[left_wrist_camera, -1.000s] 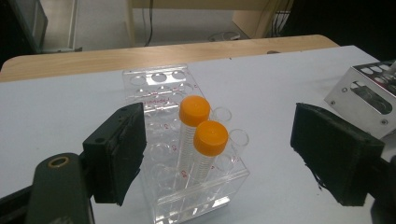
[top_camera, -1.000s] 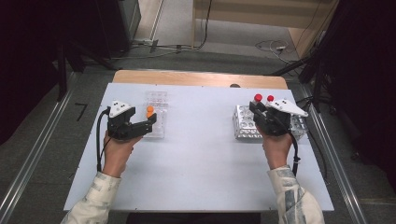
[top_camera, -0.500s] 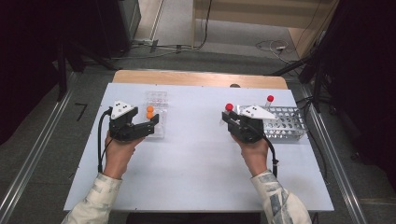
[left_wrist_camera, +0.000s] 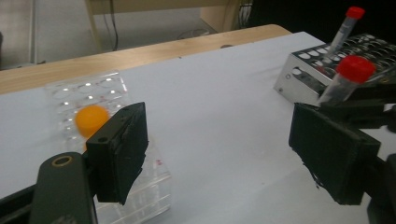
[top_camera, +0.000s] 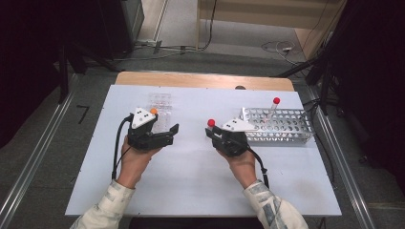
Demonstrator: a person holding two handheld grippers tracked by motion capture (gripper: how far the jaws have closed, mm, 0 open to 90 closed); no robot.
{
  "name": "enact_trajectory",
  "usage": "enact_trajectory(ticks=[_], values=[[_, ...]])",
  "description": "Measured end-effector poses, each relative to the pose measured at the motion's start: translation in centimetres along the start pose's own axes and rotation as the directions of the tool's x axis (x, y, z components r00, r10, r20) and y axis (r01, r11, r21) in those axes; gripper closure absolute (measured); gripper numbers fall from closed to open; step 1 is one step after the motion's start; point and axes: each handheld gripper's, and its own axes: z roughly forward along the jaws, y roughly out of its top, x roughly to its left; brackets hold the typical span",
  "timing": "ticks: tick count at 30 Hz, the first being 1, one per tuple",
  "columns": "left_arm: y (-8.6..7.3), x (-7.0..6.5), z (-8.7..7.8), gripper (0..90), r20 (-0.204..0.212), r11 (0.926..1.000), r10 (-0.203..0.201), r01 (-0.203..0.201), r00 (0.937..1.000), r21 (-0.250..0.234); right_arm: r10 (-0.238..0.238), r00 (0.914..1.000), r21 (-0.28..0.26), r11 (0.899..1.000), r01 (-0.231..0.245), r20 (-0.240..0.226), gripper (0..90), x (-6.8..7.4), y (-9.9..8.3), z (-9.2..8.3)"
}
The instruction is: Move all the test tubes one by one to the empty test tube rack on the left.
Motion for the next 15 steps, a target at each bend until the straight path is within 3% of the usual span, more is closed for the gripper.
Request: enact_trajectory(ticks=[10,15], values=[[-0.3,-2.5,1.0,28.8,0.106,0.9989,0.041,-0.043,0.9935,0.018,-0.030,0.9951,0.029,0.999,0.033,-0.094,71.3,3.6,-0.1,2.4],[-0.5,-2.5,1.1,42.0,0.149,0.9987,0.046,-0.049,0.9878,0.017,-0.044,0.9916,0.029,0.998,0.048,-0.121,71.3,5.0,0.1,3.0]])
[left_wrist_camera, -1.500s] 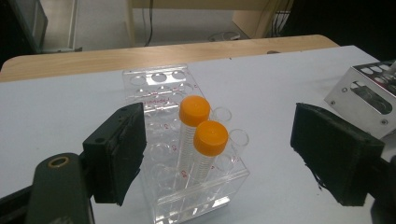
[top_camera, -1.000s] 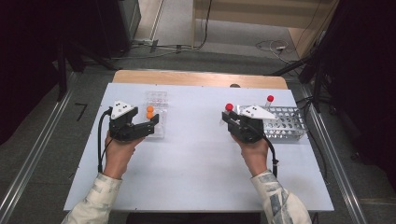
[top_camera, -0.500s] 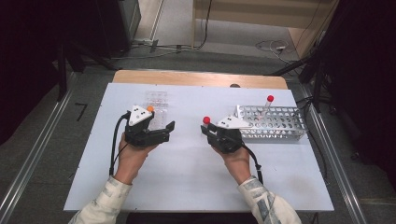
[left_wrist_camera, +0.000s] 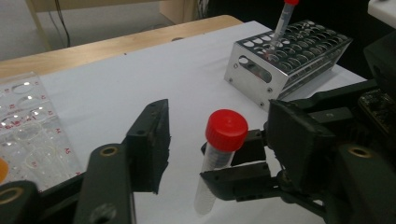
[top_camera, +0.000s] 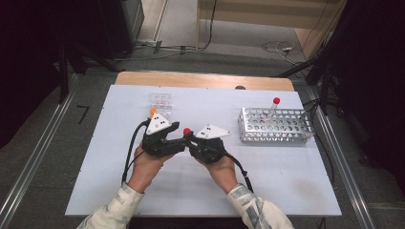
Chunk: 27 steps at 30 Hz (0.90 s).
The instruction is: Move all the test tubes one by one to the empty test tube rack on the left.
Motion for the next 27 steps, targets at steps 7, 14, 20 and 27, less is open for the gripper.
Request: enact_trajectory(ticks=[7,14,20,27], values=[[-0.3,0.2,0.1,61.4,0.012,0.9999,0.011,-0.011,0.9999,0.012,-0.008,0.9999,0.000,1.000,0.008,-0.006,71.3,0.4,0.2,0.2],[-0.3,0.1,0.2,68.6,0.015,0.9994,0.026,-0.026,0.9996,0.021,-0.011,0.9999,-0.001,1.000,0.011,-0.005,71.3,0.3,0.2,0.0],[-0.2,0.4,-0.2,69.5,0.014,0.9998,0.016,-0.016,0.9998,0.012,-0.012,0.9997,-0.001,1.000,0.012,-0.020,52.2,0.2,0.3,-0.3],[0.3,2.0,-2.0,69.5,-0.014,0.9999,-0.017,0.017,0.9998,-0.001,0.006,1.0000,-0.002,1.000,-0.006,0.000,33.8,-1.2,0.2,-1.8]])
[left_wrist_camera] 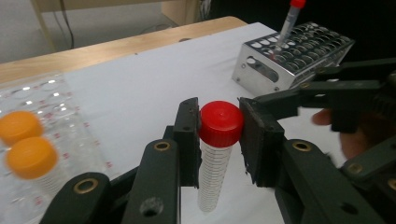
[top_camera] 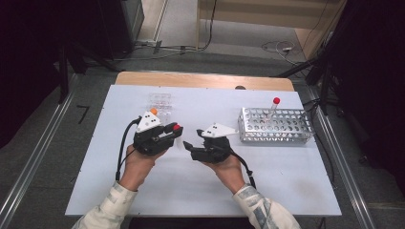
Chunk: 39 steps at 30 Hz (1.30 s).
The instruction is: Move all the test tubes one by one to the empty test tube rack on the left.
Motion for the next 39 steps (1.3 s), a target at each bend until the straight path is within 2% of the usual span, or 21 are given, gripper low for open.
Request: enact_trajectory(ticks=[7,12,18,22,25,30,36,39], values=[[0.8,1.9,-2.6,69.6,-0.038,0.9984,-0.044,0.043,0.9983,-0.038,0.012,0.9989,0.000,1.000,-0.012,0.045,32.2,-2.0,-1.1,-2.4],[0.9,3.0,-3.8,69.6,-0.073,0.9974,-0.062,0.059,0.9954,-0.041,0.031,0.9966,0.004,0.999,-0.032,0.076,32.2,-3.5,-1.9,-3.7],[1.6,4.4,-5.1,69.6,-0.110,0.9943,-0.082,0.073,0.9905,-0.078,0.042,0.9946,0.001,0.999,-0.042,0.095,32.2,-4.3,-2.4,-4.6],[2.2,5.5,-5.7,69.6,-0.149,0.9918,-0.093,0.078,0.9844,-0.101,0.046,0.9938,-0.002,0.999,-0.046,0.101,32.2,-4.7,-2.5,-4.9],[2.4,6.2,-5.6,69.6,-0.176,0.9899,-0.103,0.084,0.9790,-0.114,0.052,0.9928,-0.005,0.999,-0.052,0.108,32.3,-5.0,-2.5,-5.1],[2.6,7.3,-4.4,69.6,-0.219,0.9902,-0.111,0.089,0.9695,-0.108,0.062,0.9916,-0.008,0.998,-0.062,0.114,32.3,-5.3,-2.5,-5.3],[3.2,8.0,-3.3,69.6,-0.250,0.9901,-0.110,0.084,0.9619,-0.112,0.066,0.9914,-0.016,0.998,-0.065,0.113,32.6,-5.5,-2.5,-5.5],[3.6,8.1,-3.1,69.6,-0.270,0.9908,-0.099,0.069,0.9577,-0.117,0.071,0.9910,-0.017,0.997,-0.069,0.114,32.7,-5.5,-2.6,-5.6]])
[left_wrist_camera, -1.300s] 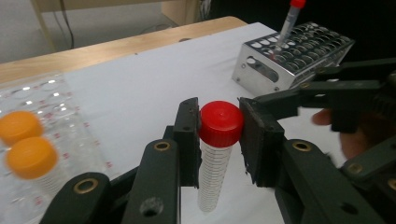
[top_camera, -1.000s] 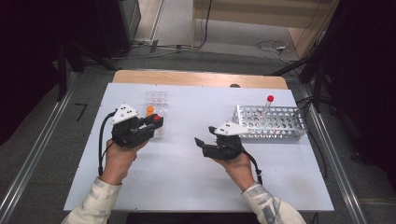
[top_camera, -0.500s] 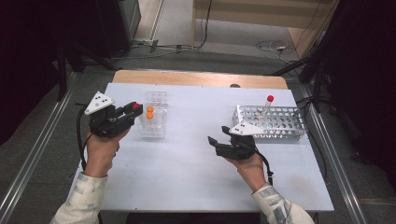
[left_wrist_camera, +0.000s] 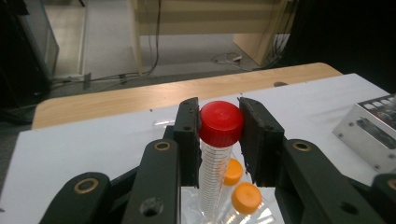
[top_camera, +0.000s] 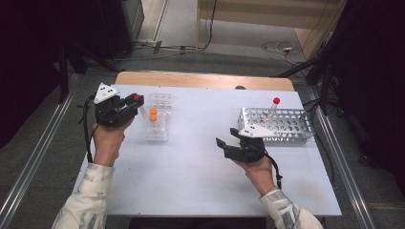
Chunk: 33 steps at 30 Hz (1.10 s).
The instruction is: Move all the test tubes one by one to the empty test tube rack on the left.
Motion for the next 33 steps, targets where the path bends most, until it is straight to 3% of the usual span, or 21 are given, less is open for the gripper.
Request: enact_trajectory(ticks=[12,24,28,33], values=[[-0.6,-0.3,1.8,69.5,-0.019,0.9996,0.026,-0.025,0.9995,0.011,0.003,1.0000,0.002,1.000,-0.003,0.002,32.9,0.0,-0.1,0.0],[-3.5,-0.5,3.1,69.2,-0.043,0.9969,0.041,-0.038,0.9982,0.070,0.003,1.0000,0.007,1.000,-0.003,0.002,33.1,0.0,-0.2,0.1],[-4.1,-0.4,3.4,69.0,-0.043,0.9963,0.033,-0.029,0.9985,0.080,0.001,1.0000,0.010,1.000,-0.001,0.002,33.1,0.1,-0.2,0.2],[-4.0,-0.4,3.3,62.4,-0.026,0.9968,0.016,-0.014,0.9995,0.079,0.002,1.0000,0.011,1.000,-0.002,0.003,33.1,0.1,-0.2,0.2]])
